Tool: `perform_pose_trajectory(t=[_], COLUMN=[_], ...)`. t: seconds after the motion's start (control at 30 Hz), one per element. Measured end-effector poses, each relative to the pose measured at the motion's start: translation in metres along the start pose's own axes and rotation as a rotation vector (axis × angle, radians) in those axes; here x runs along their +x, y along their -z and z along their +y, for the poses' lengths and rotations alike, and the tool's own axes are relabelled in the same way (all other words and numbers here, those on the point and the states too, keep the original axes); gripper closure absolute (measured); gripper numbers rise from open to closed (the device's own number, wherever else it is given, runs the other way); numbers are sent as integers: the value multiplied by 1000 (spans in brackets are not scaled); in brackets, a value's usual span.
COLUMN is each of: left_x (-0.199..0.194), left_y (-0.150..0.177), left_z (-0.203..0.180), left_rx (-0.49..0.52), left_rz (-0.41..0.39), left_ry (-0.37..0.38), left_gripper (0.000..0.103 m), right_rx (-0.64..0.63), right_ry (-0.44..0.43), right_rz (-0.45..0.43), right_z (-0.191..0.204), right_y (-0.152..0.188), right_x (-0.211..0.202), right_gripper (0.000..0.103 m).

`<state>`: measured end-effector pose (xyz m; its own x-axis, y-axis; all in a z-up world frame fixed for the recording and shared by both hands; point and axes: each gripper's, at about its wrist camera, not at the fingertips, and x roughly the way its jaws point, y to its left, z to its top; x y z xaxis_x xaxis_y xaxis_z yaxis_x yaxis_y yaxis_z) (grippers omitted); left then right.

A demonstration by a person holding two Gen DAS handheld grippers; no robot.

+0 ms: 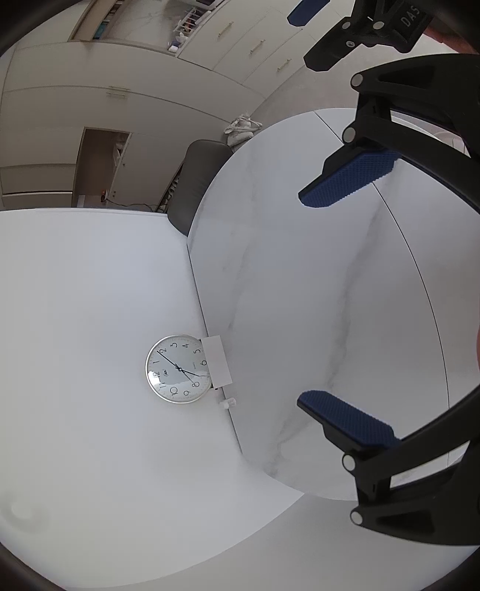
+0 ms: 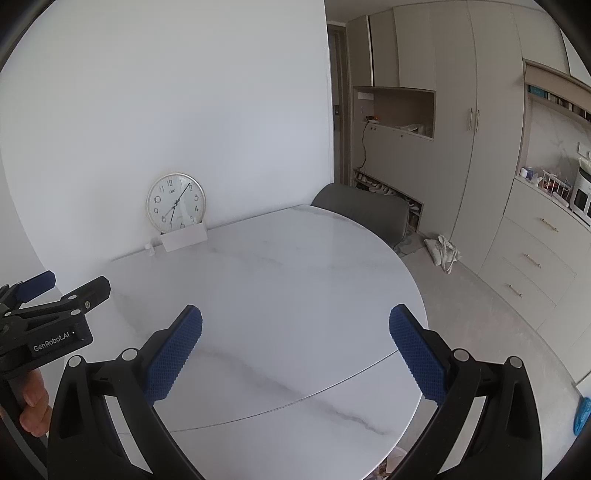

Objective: Collect trash

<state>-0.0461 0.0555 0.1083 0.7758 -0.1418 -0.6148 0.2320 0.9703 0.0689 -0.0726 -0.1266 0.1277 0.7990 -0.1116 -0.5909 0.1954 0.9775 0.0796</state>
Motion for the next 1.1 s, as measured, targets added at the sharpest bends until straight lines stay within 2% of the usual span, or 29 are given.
perform_pose_trajectory(t=[1.1], left_x=[0], left_y=[4], left_z=[-4], left_rx=[9], left_rz=[23], left_ry=[0], left_gripper=[8], right_rx=[-12], right_ry=[-6], right_rz=[9], right_z=[9], right_y=[4], right_x=[-1], right_gripper=[2])
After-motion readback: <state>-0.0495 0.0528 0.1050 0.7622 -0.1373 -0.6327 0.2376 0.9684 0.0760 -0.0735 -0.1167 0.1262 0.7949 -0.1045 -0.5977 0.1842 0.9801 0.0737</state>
